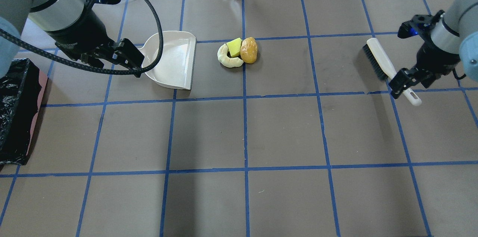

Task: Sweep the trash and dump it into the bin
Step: 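Grasp the white dustpan handle with the left gripper while the right grasps the brush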

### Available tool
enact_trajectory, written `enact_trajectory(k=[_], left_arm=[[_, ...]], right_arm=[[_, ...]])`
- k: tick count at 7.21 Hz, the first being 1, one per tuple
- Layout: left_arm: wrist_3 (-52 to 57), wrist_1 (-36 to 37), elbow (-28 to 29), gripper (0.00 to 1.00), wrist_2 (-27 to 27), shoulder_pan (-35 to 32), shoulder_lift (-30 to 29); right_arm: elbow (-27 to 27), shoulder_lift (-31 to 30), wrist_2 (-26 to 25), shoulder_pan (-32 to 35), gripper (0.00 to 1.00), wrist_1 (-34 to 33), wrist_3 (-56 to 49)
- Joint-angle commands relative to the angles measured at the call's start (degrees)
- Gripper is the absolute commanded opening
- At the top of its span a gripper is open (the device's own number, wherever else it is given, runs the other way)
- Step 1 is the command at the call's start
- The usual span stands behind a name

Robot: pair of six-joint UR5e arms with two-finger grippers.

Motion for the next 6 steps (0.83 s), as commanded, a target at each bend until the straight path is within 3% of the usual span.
enact_trajectory(k=[1, 3, 4, 6], left_arm=[[19.08, 5.91, -2.80, 1.00, -0.05, 4.27, -3.88], [38.88, 8.73, -2.90, 1.00, 0.04, 8.85, -8.09], [52.20, 10.32, -2.12, 1.00, 1.34, 9.12, -10.47], [67.38, 16.27, 0.17, 1.00, 2.23, 9.13, -16.78]], right_arm=[[2.43, 4.73, 0.25, -3.98, 0.98, -9.47, -8.80], [2.34, 10.09, 0.34, -4.42, 0.97, -18.52, -12.85], [2.43, 11.94, 0.42, -4.51, 0.95, -18.92, -12.25], [2.43, 12.83, 2.62, -4.51, 0.88, -18.48, -8.30]])
